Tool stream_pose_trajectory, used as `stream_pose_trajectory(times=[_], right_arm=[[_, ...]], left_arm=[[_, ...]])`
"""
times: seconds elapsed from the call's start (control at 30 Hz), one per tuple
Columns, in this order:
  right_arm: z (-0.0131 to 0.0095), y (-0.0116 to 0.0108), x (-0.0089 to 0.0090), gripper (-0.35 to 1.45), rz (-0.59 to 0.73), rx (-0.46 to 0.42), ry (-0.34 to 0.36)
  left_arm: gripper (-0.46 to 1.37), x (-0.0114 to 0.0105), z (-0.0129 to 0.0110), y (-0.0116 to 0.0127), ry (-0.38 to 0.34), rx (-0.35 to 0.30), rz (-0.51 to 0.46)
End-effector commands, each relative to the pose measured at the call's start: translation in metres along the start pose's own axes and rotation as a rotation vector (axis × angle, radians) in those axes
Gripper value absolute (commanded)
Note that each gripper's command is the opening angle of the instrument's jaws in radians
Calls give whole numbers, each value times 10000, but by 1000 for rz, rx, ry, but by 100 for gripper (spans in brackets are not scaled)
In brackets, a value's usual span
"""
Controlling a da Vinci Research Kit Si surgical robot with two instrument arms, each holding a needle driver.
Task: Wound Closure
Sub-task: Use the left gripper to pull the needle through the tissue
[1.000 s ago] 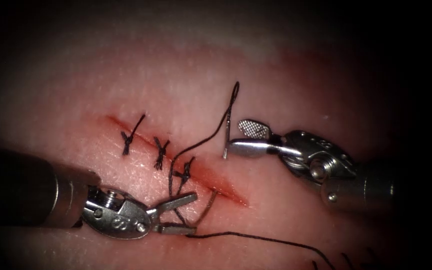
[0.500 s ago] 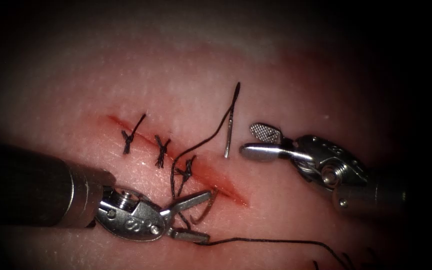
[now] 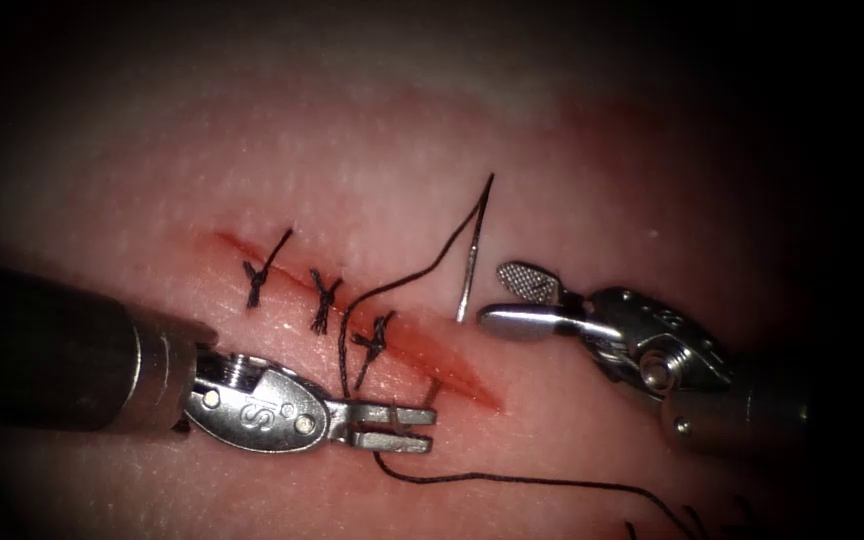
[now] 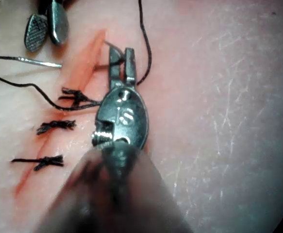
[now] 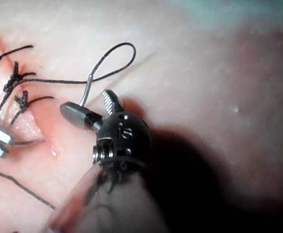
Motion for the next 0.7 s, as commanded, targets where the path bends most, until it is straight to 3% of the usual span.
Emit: stream_pose_trajectory(times=[0.03, 0.07, 0.23, 0.3, 0.37, 0.4, 0.47, 0.6, 0.63, 0.7], right_arm=[[0, -2, 0, 83, 1, 12, -5], [-1, -5, -1, 83, 1, 18, -8], [-3, -13, -5, 75, -17, 38, -18], [-4, -14, -6, 68, -23, 45, -22], [-6, -15, -7, -12, -59, 79, -45], [-7, -16, -7, -26, -71, 87, -65], [-7, -17, -8, -26, -108, 91, -93], [-8, -21, -11, -10, -158, 91, -103], [-8, -23, -12, 1, -170, 92, -103], [-9, -24, -12, 1, -170, 92, -104]], left_arm=[[-35, 3, -1, 4, 6, -29, -40], [-35, 9, -3, 5, 10, -46, -130], [-35, 30, -10, 9, 35, -119, -380], [-35, 35, -12, 8, 55, -127, -419], [-35, 48, -17, 3, 71, -131, -472], [-35, 54, -20, 0, 73, -132, -491], [-35, 64, -24, -3, 83, -137, -549], [-35, 82, -34, -2, 96, -155, -669], [-35, 89, -38, 0, 90, -172, -732], [-35, 97, -43, 5, 89, -206, -773]])
